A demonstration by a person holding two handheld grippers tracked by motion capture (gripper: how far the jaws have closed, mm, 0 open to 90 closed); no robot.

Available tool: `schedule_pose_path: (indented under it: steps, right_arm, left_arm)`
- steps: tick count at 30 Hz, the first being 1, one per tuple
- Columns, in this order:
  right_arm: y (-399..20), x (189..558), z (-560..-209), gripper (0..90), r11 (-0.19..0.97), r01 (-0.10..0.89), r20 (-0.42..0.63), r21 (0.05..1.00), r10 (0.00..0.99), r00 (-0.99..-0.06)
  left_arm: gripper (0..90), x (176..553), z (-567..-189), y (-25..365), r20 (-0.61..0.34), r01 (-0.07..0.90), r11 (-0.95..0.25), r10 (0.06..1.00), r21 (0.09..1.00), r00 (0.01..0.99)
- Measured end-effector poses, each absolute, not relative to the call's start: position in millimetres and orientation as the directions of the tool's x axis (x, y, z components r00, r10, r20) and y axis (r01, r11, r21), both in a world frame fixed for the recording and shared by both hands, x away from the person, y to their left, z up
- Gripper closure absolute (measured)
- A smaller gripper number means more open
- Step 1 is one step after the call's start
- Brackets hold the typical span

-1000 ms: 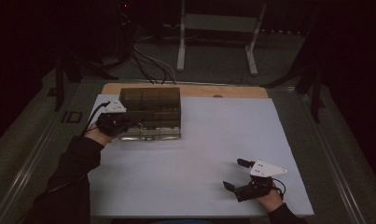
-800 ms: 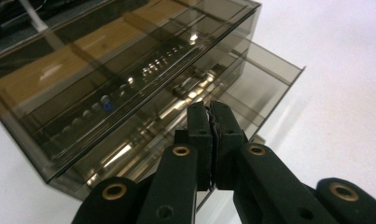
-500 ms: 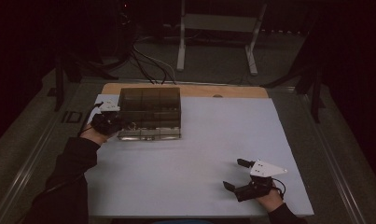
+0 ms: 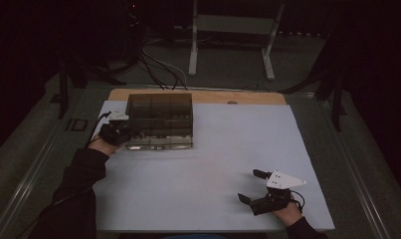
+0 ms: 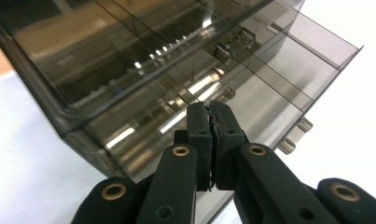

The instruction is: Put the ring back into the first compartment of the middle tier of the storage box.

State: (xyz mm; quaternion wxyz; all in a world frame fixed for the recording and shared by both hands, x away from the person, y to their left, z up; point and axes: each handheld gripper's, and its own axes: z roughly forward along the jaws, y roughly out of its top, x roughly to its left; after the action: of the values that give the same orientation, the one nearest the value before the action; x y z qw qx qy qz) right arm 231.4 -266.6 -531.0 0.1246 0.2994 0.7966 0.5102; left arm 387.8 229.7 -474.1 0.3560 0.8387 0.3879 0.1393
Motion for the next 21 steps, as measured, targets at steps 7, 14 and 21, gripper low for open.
schedule_pose_path:
  steps: [7, 14, 21]
  right_arm:
    - [-266.3, 231.7, -531.2, 0.0, 0.305, 0.349, 0.104, 0.886, 0.603, -0.791]
    - [-266.5, 231.4, -531.3, 0.0, 0.306, 0.349, 0.104, 0.886, 0.602, -0.791]
    - [-266.3, 231.4, -531.4, 0.0, 0.308, 0.35, 0.104, 0.885, 0.601, -0.792]
  left_arm:
    - [89.9, 389.1, -483.0, 227.0, -0.051, 0.567, -0.438, 0.759, 0.698, 0.649]
    - [88.7, 390.5, -481.8, 227.7, -0.053, 0.568, -0.414, 0.774, 0.711, 0.631]
    - [65.5, 387.9, -480.5, 229.5, -0.056, 0.571, -0.394, 0.787, 0.72, 0.615]
